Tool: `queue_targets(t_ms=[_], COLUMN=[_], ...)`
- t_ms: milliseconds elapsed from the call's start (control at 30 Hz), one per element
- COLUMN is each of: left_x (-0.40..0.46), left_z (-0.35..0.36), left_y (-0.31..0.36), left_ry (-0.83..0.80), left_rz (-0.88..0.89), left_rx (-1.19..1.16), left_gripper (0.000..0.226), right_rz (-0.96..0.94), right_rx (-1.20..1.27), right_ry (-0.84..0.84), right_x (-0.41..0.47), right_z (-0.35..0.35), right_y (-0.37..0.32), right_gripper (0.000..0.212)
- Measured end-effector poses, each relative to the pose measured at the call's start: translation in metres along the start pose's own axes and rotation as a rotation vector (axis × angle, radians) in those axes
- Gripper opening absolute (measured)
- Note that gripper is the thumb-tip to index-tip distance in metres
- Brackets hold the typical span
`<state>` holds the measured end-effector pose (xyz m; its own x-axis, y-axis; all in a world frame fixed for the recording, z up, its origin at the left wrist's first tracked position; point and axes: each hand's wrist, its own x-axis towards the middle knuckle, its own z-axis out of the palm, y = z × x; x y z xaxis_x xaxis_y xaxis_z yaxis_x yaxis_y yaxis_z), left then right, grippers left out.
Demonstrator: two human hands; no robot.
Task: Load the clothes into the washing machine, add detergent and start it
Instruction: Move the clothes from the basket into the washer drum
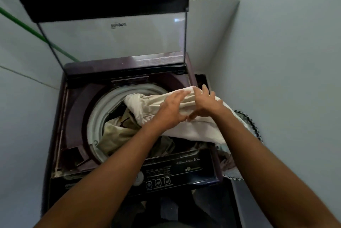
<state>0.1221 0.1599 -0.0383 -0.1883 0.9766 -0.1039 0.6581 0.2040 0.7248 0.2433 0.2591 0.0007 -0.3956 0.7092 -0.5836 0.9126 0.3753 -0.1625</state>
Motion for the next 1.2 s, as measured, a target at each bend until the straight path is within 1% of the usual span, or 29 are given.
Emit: queue_targets(t_ms=[67,133,200,300,367,433,467,533,567,600,633,733,867,933,1033,1200], left_x=[0.008,0.011,0.013,0.016,0.019,0.020,0.021,0.021,0.020,0.019,0.018,0.018,0.011,0.003,-0.010,-0.039], left_z=[0.013,0.021,0.028,0.032,0.032,0.030,0.030,0.028,0.027,0.026,0.024,0.012,-0.013,-0.027,-0.047,-0.086], left_y=[0.015,0.029,0.037,0.038,0.037,0.036,0.035,0.033,0.033,0.034,0.035,0.032,0.024,0.020,0.014,-0.006], left_ry=[-0.082,-0.159,-0.213,-0.255,-0.261,-0.258,-0.250,-0.209,-0.179,-0.150,-0.126,-0.021,0.149,0.247,0.395,0.566], left_rz=[0.042,0.062,0.091,0.089,0.084,0.087,0.094,0.101,0.087,0.064,0.035,-0.016,0.016,0.039,0.042,0.044], left_rx=[0.090,0.151,0.199,0.249,0.267,0.278,0.271,0.197,0.140,0.091,0.054,0.003,-0.044,-0.064,-0.087,-0.097], left_gripper=[0.104,0.109,0.113,0.117,0.116,0.113,0.112,0.108,0.105,0.103,0.101,0.089,0.069,0.062,0.051,0.034], right_rz=[-0.010,-0.037,-0.045,-0.070,-0.103,-0.115,-0.126,-0.151,-0.149,-0.147,-0.147,-0.178,-0.278,-0.358,-0.460,-0.601], right_rx=[0.021,0.087,0.184,0.348,0.447,0.489,0.473,0.357,0.304,0.275,0.272,0.370,0.594,0.692,0.824,0.981], right_ry=[-0.107,-0.208,-0.311,-0.362,-0.370,-0.346,-0.306,-0.185,-0.124,-0.073,-0.029,0.100,0.278,0.328,0.349,0.237], right_x=[0.000,-0.002,-0.008,-0.010,-0.009,-0.007,-0.006,-0.003,-0.001,0.001,0.002,0.005,0.001,-0.004,-0.017,-0.020], right_z=[0.000,0.001,0.002,0.009,0.012,0.010,0.008,0.001,-0.002,-0.004,-0.006,-0.010,-0.013,-0.013,-0.017,-0.012], right_y=[0.030,0.053,0.070,0.084,0.087,0.085,0.083,0.076,0.073,0.069,0.065,0.050,0.028,0.011,-0.021,-0.074], right_gripper=[0.141,0.147,0.142,0.130,0.110,0.087,0.070,0.032,0.016,0.005,0.004,0.017,0.019,0.025,0.030,0.032])
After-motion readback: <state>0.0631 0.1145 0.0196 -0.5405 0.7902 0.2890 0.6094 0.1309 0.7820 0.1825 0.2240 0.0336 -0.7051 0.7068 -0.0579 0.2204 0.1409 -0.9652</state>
